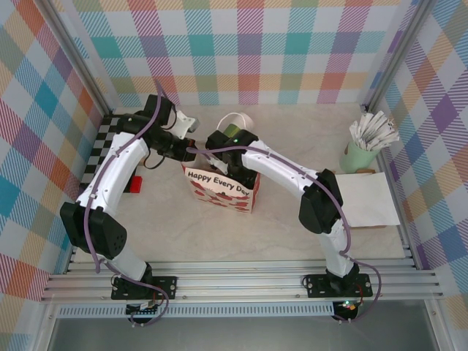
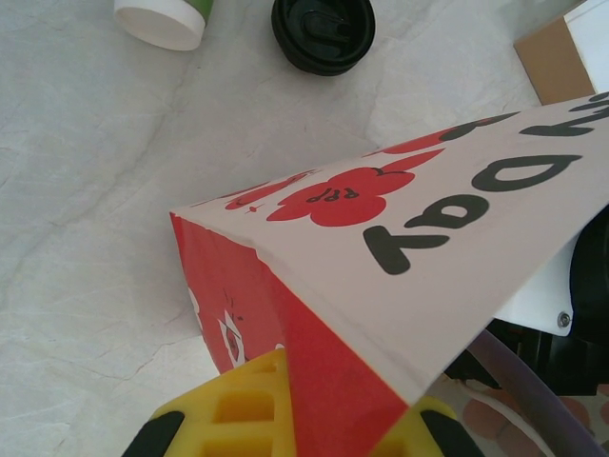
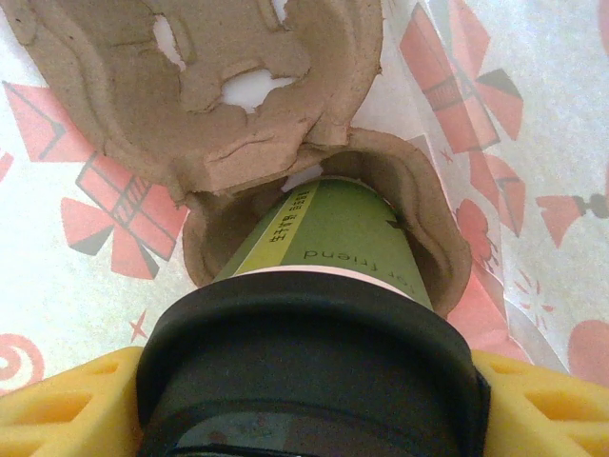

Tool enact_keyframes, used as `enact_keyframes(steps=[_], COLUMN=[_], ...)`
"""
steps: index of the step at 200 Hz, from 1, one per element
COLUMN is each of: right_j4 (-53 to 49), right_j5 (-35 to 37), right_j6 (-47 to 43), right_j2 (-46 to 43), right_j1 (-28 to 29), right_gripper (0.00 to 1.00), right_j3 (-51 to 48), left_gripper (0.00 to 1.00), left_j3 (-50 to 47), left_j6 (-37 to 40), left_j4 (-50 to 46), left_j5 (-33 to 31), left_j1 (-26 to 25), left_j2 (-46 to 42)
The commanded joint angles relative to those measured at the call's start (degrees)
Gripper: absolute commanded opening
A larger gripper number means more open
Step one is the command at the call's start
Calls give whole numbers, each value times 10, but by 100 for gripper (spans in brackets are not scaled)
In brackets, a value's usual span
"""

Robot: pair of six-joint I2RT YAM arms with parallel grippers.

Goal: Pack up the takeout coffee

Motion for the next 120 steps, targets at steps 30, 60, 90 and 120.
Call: enact_keyframes(steps=[30,60,90,120], right_j4=[-19,-22,-26,-34], right_j5=[2,-10,-20,-22], right_j6=[-13,-13,-11,-10], right_j2=[-4,-6,-15,-19], right_j1=[-4,-5,-5,-5], right_gripper=[53,53,53,53], right_j3=[-23,-20,-16,-7], left_gripper=[0,0,0,0], left_j3=[23,20,17,16], left_j6=[-6,-9,-10,-10], left_j4=[2,2,5,5], left_j5=[36,32,31,32], left_j1=[5,5,5,5], left_j2=[-8,-10,-12,-13])
